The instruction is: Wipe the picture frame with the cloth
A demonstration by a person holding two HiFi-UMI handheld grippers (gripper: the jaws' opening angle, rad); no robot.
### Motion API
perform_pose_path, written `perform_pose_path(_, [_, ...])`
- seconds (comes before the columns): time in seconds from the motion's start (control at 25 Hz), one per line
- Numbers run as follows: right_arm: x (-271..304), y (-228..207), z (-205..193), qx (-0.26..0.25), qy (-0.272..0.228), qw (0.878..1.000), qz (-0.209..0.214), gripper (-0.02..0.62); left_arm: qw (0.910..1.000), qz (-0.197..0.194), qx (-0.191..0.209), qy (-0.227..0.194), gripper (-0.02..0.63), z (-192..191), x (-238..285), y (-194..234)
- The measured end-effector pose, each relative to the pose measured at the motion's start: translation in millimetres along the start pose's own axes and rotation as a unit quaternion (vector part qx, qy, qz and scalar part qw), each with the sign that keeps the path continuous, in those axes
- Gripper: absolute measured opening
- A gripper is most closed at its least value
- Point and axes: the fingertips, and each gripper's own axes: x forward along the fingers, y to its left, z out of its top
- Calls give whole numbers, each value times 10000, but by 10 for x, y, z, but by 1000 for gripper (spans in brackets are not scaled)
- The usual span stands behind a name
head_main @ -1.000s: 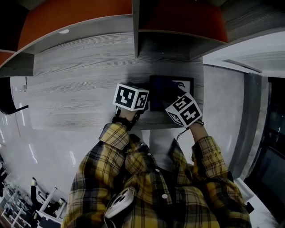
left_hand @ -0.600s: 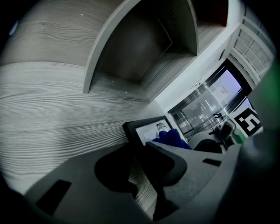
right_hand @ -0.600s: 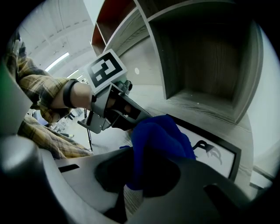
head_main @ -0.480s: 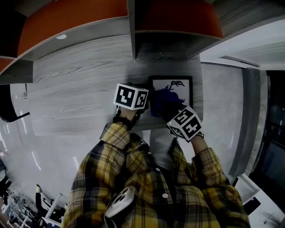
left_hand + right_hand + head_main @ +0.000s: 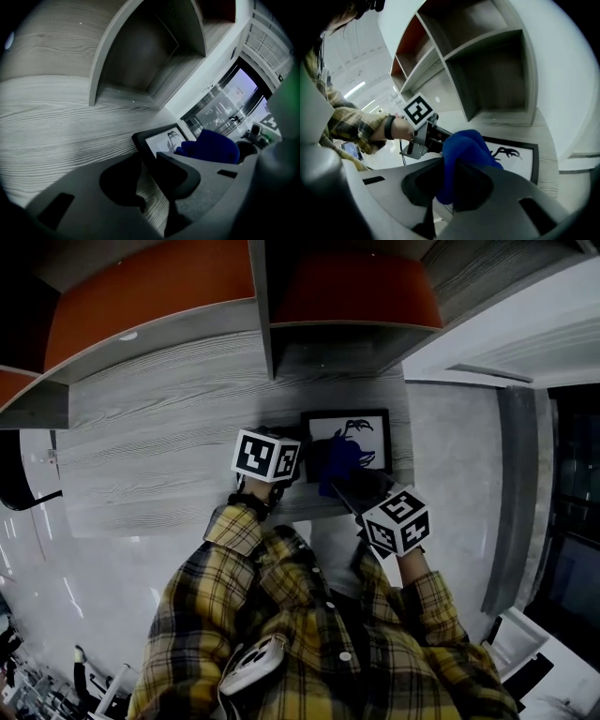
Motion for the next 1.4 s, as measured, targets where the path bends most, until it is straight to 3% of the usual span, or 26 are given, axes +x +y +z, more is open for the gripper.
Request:
perform_pose_path(0.24, [-638,14,557,383,-1117,9930,-17,52,9986,137,141,-490,97,229,-394,-133])
perform_pose_path(0.4, [-1025,98,988,267,-1754,9841,99,52,9927,-76,327,-1157,97,575,-810,-508])
perform_pose_path(0.56, [-1454,279,1406,-55,-2284,9732,261,52,9798,-372,570,-1878,94,924,-1247,-1016])
perform_pose_path(0.76, [-1980,509,1764,-556,-2904,9542,445,52,9566,-439,1266,-2589,46,1247,-1735,-1653])
perform_pose_path(0.92, [-2254,637,1873,-789,-3199,9431,451,52,9431,-365,1787,-2780,6,1250,-1982,-2013])
perform_pose_path(1.0, [-2314,668,1899,-858,-3279,9399,423,54,9391,-445,1853,-2858,5,1233,-2079,-2114])
perform_pose_path(1.24, [-2305,671,1912,-942,-3279,9390,424,54,9341,-301,2094,-2877,5,1211,-2203,-2192])
perform_pose_path(1.4, [-2304,661,1898,-999,-3229,9401,432,54,9331,-332,2029,-2949,5,1193,-2212,-2252])
